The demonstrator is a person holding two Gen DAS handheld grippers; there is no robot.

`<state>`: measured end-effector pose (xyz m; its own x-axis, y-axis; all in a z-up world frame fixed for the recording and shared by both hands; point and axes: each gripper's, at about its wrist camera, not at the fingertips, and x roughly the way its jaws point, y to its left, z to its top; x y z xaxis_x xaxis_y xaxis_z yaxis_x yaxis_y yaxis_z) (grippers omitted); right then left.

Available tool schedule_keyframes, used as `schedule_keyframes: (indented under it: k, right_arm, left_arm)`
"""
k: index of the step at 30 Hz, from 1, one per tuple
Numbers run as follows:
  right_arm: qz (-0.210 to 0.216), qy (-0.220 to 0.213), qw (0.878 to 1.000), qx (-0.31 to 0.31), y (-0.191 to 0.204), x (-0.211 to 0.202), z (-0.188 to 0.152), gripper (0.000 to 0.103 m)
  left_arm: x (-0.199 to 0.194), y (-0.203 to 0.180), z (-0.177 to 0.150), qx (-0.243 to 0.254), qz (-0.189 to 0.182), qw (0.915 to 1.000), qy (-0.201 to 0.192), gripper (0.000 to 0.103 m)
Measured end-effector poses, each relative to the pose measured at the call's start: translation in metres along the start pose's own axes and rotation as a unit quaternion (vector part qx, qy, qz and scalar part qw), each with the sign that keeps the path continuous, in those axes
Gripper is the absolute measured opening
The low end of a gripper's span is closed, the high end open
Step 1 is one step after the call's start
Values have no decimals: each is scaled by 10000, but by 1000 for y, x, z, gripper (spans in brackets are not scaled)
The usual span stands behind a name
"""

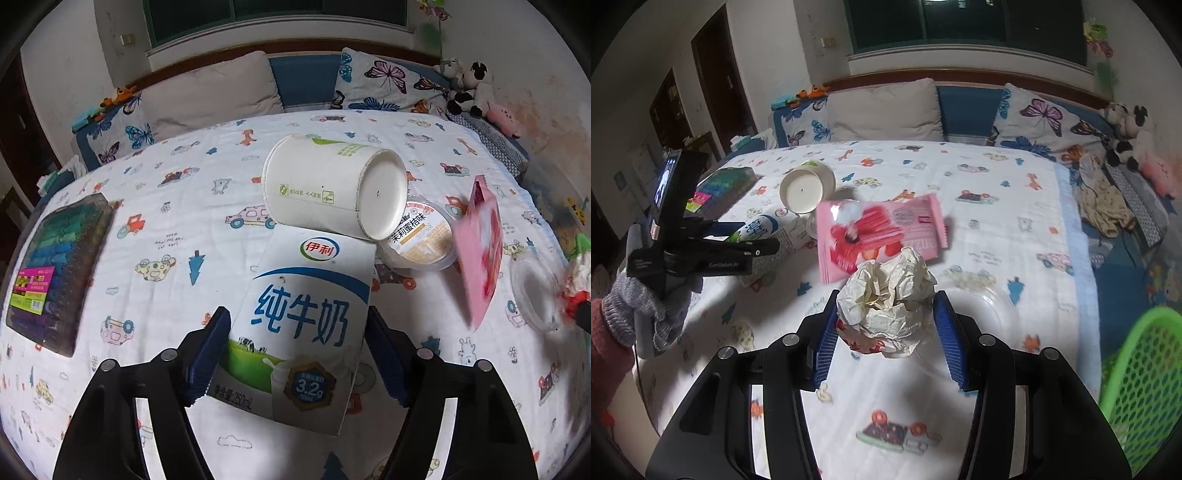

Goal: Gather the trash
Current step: 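Grasp the white milk carton with the left tool while the right tool grasps the crumpled paper, then carry the carton and crumpled paper over the green basket and open both tools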

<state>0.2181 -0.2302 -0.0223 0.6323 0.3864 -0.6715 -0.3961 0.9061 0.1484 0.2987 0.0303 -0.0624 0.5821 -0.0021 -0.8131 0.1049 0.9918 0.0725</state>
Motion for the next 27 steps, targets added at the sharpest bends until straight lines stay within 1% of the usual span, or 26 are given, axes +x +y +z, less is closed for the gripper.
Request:
schedule_keyframes:
  k: [2, 7, 11, 14, 19, 21, 27]
  right_arm:
    - [-22, -24, 10000, 56, -2, -7, -5, 51]
    - [-69, -87, 9998, 159, -8, -24, -13, 51]
    - [-108, -165, 9996, 208, -10, -39, -19, 51]
    - [-151, -235, 9993, 246, -12, -51, -24, 51]
    - [-247, -333, 9985, 355, -20, -73, -34, 51]
    - [-295, -367, 9982, 382, -23, -80, -38, 51]
    - [-555, -441, 9958, 578, -42, -105, -53, 51]
  left_arm:
    - [-5, -2, -2, 21, 48, 10000, -41, 68]
    - [-26, -7, -11, 15, 5, 9999, -171, 68]
    - [-49, -13, -20, 12, -115, 9995, -310, 68]
    - [-68, -23, -26, 98, -220, 9987, -443, 68]
    - [-97, -46, -33, 269, -447, 9964, -668, 68]
    - [-105, -57, -35, 287, -644, 9951, -687, 68]
    - [-122, -94, -37, 505, -1013, 9905, -787, 68]
